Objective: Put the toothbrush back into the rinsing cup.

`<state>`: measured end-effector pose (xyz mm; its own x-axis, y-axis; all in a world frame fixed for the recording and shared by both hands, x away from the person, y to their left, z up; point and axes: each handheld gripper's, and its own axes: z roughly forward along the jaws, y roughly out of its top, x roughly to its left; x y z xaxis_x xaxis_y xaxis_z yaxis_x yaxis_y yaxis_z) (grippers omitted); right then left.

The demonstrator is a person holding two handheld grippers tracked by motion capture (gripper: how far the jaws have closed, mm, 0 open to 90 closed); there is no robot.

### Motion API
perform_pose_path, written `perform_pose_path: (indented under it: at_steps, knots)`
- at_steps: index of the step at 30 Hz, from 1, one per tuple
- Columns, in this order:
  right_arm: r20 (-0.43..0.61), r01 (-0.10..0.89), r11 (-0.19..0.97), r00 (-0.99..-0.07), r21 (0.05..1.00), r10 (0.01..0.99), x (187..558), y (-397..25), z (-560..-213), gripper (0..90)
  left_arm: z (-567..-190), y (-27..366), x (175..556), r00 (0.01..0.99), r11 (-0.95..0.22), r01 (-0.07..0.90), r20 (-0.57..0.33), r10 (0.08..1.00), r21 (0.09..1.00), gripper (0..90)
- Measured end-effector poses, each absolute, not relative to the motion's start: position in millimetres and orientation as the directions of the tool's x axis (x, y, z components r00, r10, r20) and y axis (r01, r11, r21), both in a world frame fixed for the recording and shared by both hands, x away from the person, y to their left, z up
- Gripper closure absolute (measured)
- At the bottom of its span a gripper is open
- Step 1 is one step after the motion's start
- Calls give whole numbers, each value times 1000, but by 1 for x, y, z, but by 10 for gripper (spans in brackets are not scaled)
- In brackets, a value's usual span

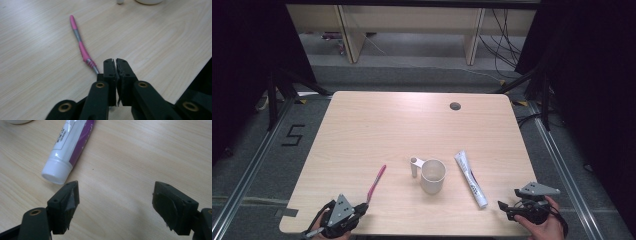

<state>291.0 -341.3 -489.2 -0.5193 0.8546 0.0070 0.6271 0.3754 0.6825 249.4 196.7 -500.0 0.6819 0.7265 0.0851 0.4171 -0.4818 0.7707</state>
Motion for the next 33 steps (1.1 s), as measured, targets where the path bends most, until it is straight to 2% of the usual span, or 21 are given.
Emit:
perform_pose_path:
  at_steps: [5,6,8,10,13,33]
  knots:
    - [45,644,356,-519,677,854,290,-339,-492,232,-504,194,252,691,-507,438,83,718,742,895]
    - [12,614,384,-539,689,842,292,-341,-492,232,-505,193,253,695,-508,442,76,715,740,895]
    - [12,614,385,-541,689,841,292,-341,-492,232,-507,192,254,690,-507,450,74,720,735,895]
    - [56,652,353,-519,670,853,290,-338,-490,233,-508,190,256,694,-504,458,60,717,732,895]
    - [60,656,350,-517,669,854,290,-337,-490,233,-509,189,260,697,-516,473,55,715,714,895]
    - [24,625,378,-536,683,844,291,-338,-491,236,-511,203,271,683,-544,505,74,726,670,894]
